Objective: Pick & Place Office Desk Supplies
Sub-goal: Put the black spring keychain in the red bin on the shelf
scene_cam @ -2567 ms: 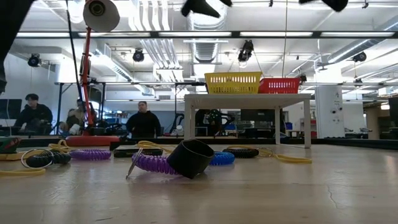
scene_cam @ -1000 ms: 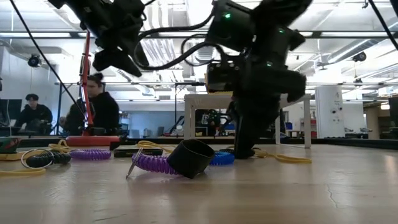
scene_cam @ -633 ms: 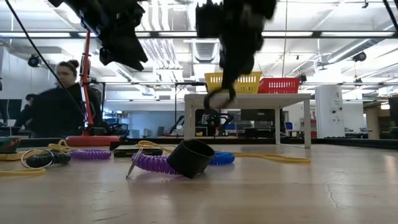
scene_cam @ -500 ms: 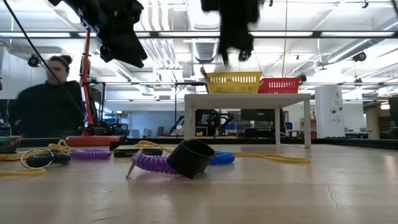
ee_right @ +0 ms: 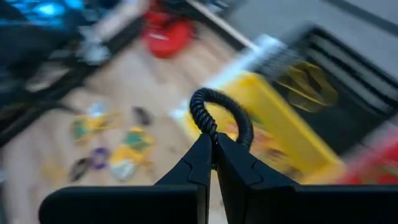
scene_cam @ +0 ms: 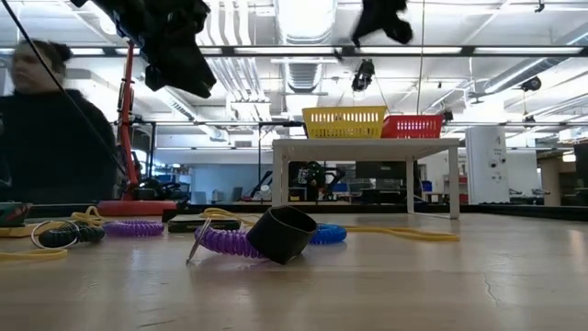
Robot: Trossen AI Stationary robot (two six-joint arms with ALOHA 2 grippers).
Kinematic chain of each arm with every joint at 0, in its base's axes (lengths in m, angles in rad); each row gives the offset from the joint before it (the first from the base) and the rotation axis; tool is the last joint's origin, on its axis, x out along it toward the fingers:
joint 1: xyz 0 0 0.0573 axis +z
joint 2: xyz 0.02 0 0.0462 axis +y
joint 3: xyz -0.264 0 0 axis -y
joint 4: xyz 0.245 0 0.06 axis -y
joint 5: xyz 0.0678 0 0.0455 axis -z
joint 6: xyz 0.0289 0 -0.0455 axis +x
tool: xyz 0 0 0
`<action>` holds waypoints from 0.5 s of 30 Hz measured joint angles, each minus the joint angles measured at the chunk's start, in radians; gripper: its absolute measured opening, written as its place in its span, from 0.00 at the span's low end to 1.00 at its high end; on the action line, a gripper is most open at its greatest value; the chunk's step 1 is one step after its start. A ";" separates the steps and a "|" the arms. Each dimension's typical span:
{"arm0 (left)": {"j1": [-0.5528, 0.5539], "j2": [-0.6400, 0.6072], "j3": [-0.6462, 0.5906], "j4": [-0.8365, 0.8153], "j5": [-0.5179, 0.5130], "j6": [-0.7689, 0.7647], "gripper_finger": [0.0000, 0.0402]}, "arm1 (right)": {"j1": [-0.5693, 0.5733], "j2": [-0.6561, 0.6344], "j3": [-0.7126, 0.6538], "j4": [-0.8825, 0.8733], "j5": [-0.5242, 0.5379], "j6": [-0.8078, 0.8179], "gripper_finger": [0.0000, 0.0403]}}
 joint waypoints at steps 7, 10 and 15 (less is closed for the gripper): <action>0.000 0.000 0.000 0.000 0.000 -0.115 0.47 | -0.246 0.041 -0.001 -0.195 -0.001 -0.012 0.03; 0.000 0.000 0.000 0.002 0.000 -0.139 0.47 | -0.307 0.068 -0.002 -0.255 -0.002 -0.028 0.03; 0.000 0.000 0.000 0.003 0.000 -0.157 0.47 | -0.335 0.124 -0.002 -0.291 -0.004 -0.089 0.03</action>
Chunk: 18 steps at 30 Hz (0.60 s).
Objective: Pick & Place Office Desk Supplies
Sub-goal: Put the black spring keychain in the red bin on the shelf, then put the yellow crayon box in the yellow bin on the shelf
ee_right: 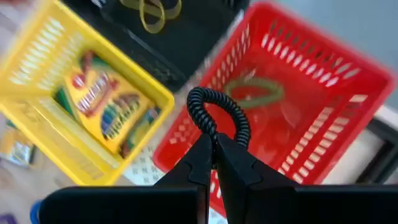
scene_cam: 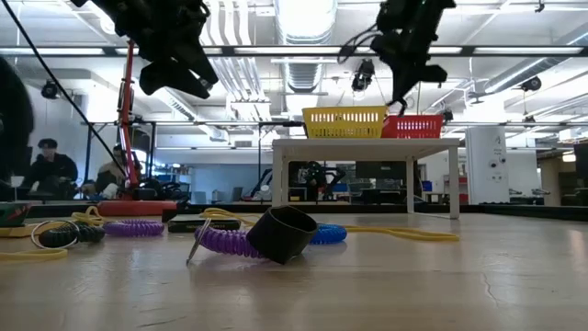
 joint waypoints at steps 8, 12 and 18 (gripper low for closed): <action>0.000 0.000 0.000 -0.001 0.000 -0.147 0.47 | 0.000 0.087 -0.002 -0.131 0.094 -0.066 0.04; 0.000 0.000 0.000 -0.003 0.000 -0.212 0.47 | -0.014 0.095 -0.003 -0.129 0.105 -0.111 0.11; 0.000 0.000 0.000 -0.005 0.001 -0.272 0.47 | -0.032 0.053 -0.003 -0.080 0.131 -0.165 0.31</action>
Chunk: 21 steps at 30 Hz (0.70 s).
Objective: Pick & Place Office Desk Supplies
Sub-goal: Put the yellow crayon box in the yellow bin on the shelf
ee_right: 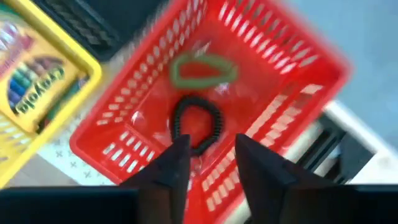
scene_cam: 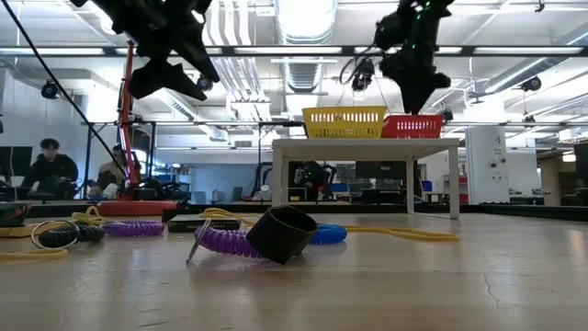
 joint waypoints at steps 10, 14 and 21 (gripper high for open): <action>0.032 -0.007 0.057 -0.183 0.016 -0.125 0.47 | 0.110 -0.220 -0.015 0.147 -0.009 0.019 0.45; 0.131 0.007 0.050 -0.206 0.162 -0.138 0.47 | 0.235 -0.320 -0.082 0.217 -0.008 0.065 0.43; 0.256 0.120 0.027 -0.220 0.333 0.164 0.47 | 0.466 -0.478 -0.301 0.353 0.001 0.171 0.41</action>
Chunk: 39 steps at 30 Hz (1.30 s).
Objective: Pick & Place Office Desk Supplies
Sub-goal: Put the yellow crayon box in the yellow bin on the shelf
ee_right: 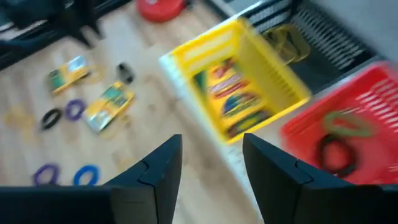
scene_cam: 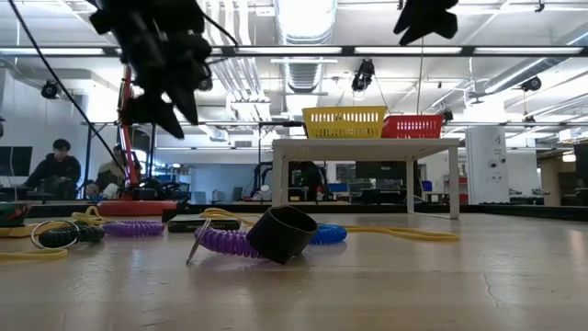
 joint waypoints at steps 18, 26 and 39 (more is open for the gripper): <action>0.015 0.414 0.025 -0.005 0.005 0.549 0.68 | 0.285 -0.252 -0.450 0.438 0.114 0.388 0.37; 0.010 0.473 0.024 0.001 -0.102 0.574 0.66 | 0.286 -0.253 -0.450 0.442 0.128 0.413 0.36; 0.011 0.436 0.148 -0.029 0.012 0.607 0.03 | 0.286 -0.226 -0.451 0.444 0.133 0.412 0.36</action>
